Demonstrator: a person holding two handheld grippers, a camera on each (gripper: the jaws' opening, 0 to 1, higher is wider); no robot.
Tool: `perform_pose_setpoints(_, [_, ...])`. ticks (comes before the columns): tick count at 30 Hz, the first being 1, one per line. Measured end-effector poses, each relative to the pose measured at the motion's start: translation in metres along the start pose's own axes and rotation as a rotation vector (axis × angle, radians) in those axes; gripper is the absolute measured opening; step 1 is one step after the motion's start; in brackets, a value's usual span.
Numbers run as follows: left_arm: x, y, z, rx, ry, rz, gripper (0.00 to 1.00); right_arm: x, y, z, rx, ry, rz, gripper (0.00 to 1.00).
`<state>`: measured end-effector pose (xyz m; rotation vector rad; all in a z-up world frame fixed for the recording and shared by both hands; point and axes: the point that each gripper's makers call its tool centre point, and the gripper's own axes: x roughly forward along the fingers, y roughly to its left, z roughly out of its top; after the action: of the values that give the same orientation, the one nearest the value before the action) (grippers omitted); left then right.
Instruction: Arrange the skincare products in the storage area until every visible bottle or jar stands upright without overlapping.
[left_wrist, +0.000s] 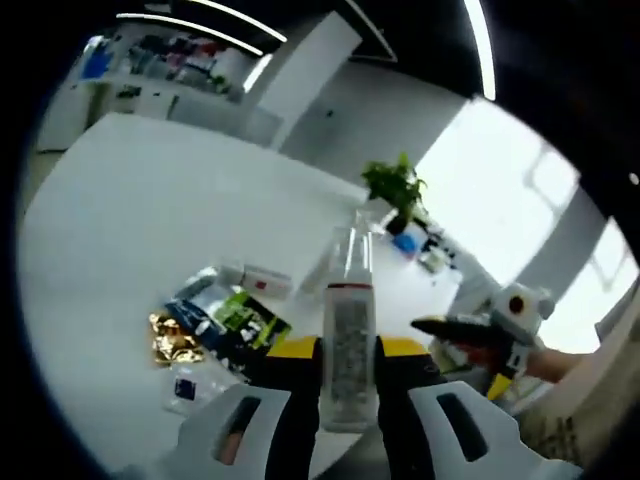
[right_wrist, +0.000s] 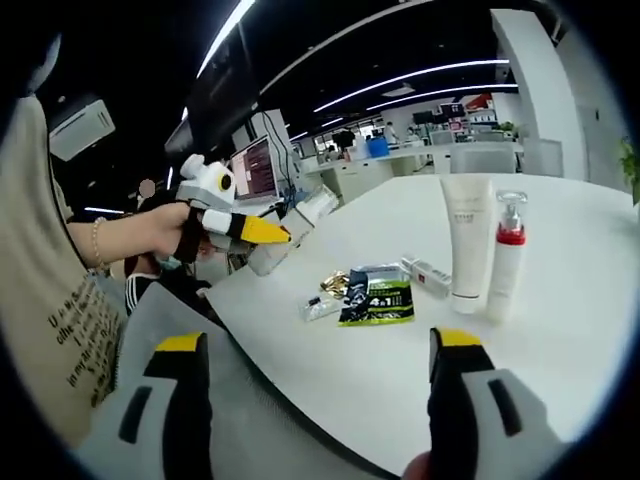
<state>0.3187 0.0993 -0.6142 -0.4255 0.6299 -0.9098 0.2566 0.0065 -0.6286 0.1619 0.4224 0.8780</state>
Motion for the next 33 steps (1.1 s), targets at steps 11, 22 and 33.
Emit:
perform_pose_setpoints(11, [-0.011, -0.051, 0.006, -0.005, -0.106, -0.171, 0.17, -0.006, 0.024, 0.075, 0.23, -0.304, 0.116, 0.8])
perform_pose_setpoints(22, [-0.018, -0.091, 0.015, 0.035, -0.153, -0.287, 0.17, 0.007, 0.046, 0.102, 0.215, -0.321, 0.217, 0.66])
perform_pose_setpoints(33, [-0.018, -0.109, 0.013, 0.08, -0.148, -0.341, 0.17, 0.015, 0.054, 0.113, 0.212, -0.322, 0.258, 0.52])
